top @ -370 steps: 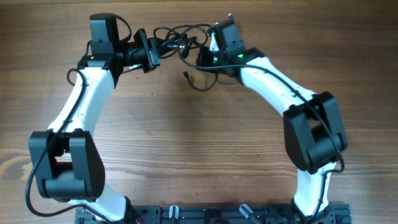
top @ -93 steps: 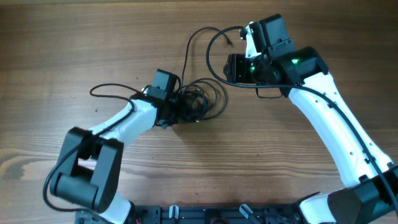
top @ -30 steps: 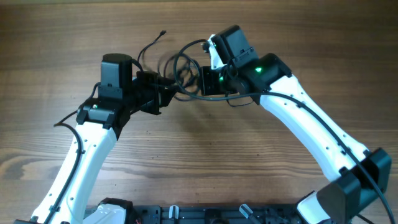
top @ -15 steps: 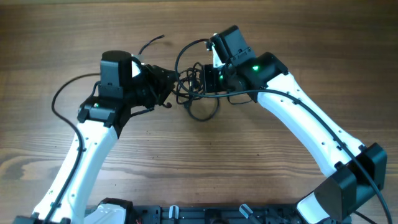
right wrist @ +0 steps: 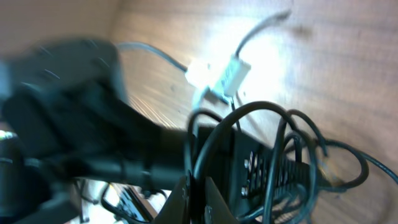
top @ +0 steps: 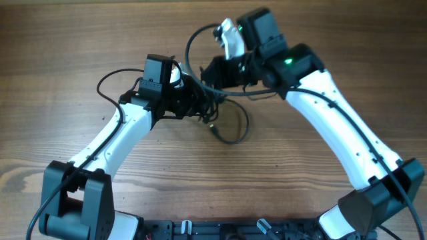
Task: Untangle cables
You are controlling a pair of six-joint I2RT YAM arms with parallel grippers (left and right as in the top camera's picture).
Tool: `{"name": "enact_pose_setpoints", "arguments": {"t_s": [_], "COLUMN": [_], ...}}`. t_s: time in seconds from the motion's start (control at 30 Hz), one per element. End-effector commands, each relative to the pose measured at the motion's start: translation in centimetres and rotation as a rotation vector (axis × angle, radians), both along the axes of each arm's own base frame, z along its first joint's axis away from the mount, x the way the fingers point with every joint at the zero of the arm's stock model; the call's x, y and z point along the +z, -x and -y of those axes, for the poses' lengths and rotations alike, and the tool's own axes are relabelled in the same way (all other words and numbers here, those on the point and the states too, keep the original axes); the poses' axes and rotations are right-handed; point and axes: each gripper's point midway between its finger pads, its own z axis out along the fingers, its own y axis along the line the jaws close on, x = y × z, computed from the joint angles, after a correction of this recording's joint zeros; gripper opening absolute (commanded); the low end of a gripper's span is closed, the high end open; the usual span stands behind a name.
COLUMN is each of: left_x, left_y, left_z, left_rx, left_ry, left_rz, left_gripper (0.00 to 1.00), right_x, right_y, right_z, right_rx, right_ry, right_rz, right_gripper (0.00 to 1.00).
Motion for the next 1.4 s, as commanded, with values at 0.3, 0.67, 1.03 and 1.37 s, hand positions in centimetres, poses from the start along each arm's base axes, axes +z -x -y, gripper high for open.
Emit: {"name": "enact_pose_setpoints", "arguments": {"t_s": [0.3,0.67,1.03,1.37], "left_x": [-2.1,-3.1,-0.3,1.0], "left_y": [0.8,-0.3,-1.7,-1.3], "left_z": [-1.1,-3.7,-14.5,-9.6], "left_rx": [-0.017,0.071,0.329,0.202], "left_ry": [-0.114,-0.207,-0.230,-0.211], "left_rz": [-0.030,-0.032,-0.026,0.054], "left_gripper": [0.36,0.13,0.26,0.34], "right_x": [5.9,-1.0,-5.2,-1.0], "right_y": [-10.3,-4.0,-0.4,-4.9], "right_z": [18.3,12.6,-1.9,6.2], "right_rx": [-0.682,-0.193,0.141,0.017], "right_ry": [0.344,0.355,0.254,0.052], "right_rz": [0.267,-0.002,-0.001,-0.042], "right_gripper": [0.04,0.04,0.23,0.88]}}
